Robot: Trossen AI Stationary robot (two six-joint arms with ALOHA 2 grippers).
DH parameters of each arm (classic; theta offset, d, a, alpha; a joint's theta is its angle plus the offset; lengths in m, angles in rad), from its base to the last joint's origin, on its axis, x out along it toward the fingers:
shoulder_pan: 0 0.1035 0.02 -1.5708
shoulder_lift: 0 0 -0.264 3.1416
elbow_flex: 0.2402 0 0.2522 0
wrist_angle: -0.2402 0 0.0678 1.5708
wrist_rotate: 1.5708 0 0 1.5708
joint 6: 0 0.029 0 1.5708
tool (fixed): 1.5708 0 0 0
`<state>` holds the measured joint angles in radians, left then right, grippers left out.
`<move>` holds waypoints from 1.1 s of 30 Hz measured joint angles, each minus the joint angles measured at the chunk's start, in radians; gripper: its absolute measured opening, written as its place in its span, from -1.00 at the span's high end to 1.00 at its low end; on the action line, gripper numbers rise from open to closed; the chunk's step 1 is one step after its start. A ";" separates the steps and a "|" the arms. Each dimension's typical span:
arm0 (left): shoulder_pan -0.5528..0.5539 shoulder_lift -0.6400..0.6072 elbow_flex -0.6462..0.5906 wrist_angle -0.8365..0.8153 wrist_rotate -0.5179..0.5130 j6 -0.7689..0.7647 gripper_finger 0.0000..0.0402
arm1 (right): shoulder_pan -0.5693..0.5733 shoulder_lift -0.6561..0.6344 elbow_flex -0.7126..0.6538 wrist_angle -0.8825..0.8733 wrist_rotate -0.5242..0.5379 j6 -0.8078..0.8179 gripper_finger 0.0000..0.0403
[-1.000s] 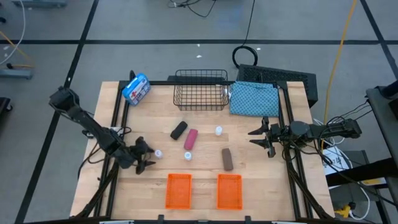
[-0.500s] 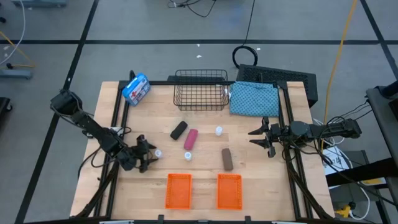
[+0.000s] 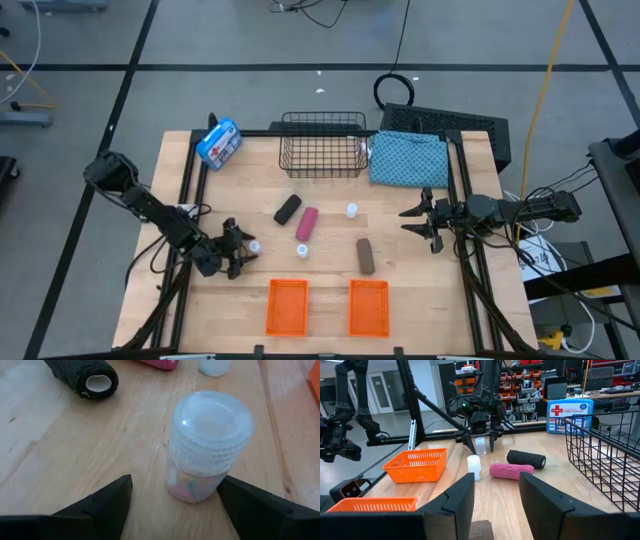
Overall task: Pick & Place Medicine items
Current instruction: Put the bottom left transparent pill bottle into the right orange basket
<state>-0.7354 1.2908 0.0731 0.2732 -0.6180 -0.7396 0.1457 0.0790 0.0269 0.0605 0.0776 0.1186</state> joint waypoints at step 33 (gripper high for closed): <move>0.048 0.001 0.000 0.071 0.007 0.008 -0.25 | 0.000 0.000 0.001 0.000 0.000 0.000 0.29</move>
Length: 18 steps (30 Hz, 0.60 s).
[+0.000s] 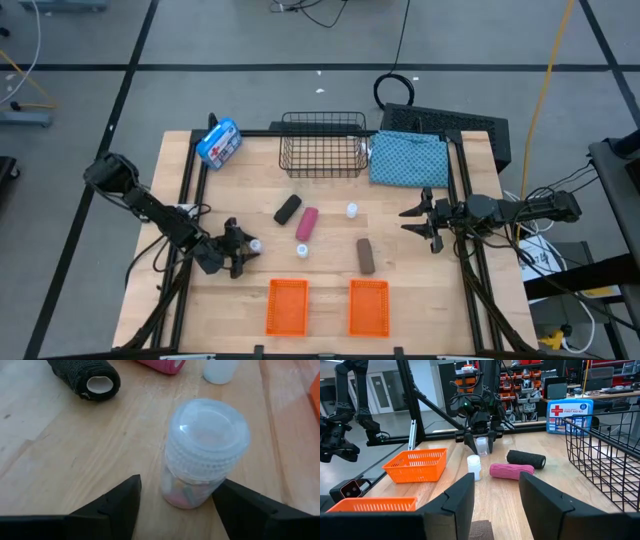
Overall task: Pick & Place Medicine items
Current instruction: Put the bottom left transparent pill bottle into the right orange basket
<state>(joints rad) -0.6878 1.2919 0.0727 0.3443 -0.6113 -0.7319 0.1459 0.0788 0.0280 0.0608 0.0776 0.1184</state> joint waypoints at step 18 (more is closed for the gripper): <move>0.001 0.000 0.000 0.056 -0.031 0.017 -0.04 | 0.000 0.000 0.000 0.000 0.000 0.000 0.29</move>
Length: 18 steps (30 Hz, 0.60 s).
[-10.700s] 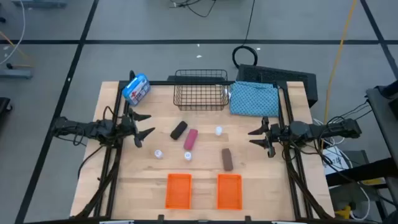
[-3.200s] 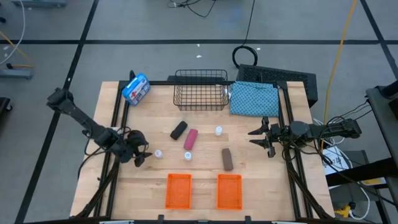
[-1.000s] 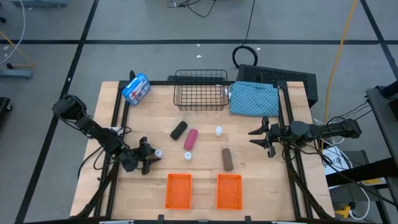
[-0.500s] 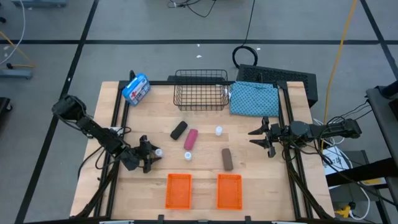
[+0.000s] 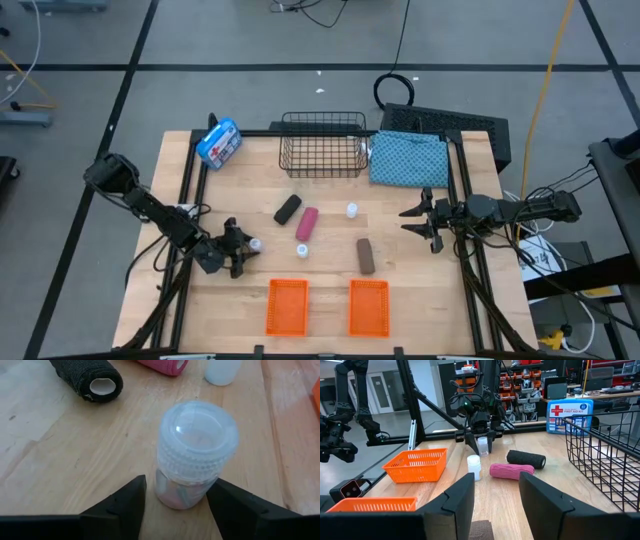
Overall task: Pick & Place Medicine items
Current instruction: Put the bottom left transparent pill bottle into the right orange basket
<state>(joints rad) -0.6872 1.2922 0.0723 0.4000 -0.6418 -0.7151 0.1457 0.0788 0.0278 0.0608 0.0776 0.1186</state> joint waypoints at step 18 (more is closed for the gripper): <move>0.021 0.045 0.002 0.007 0.009 -0.050 -0.27 | 0.000 0.000 -0.001 0.000 0.000 0.000 0.29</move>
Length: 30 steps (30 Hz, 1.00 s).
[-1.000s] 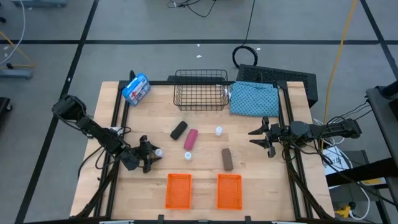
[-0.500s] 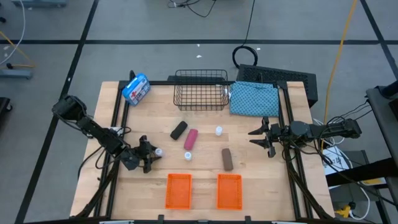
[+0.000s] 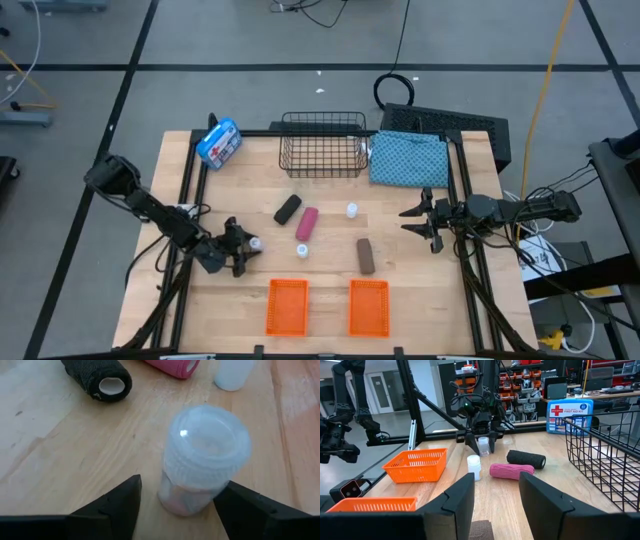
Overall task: Pick & Place Medicine items
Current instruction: Put the bottom left transparent pill bottle into the right orange basket
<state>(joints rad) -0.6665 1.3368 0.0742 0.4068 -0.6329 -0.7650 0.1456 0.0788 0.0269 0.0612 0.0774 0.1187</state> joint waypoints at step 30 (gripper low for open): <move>0.065 0.045 0.069 0.066 0.014 0.122 0.26 | 0.000 0.000 0.000 0.000 0.000 0.000 0.29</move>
<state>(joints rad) -0.6011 1.3815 0.1434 0.4727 -0.6192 -0.6432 0.1456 0.0792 0.0273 0.0612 0.0775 0.1184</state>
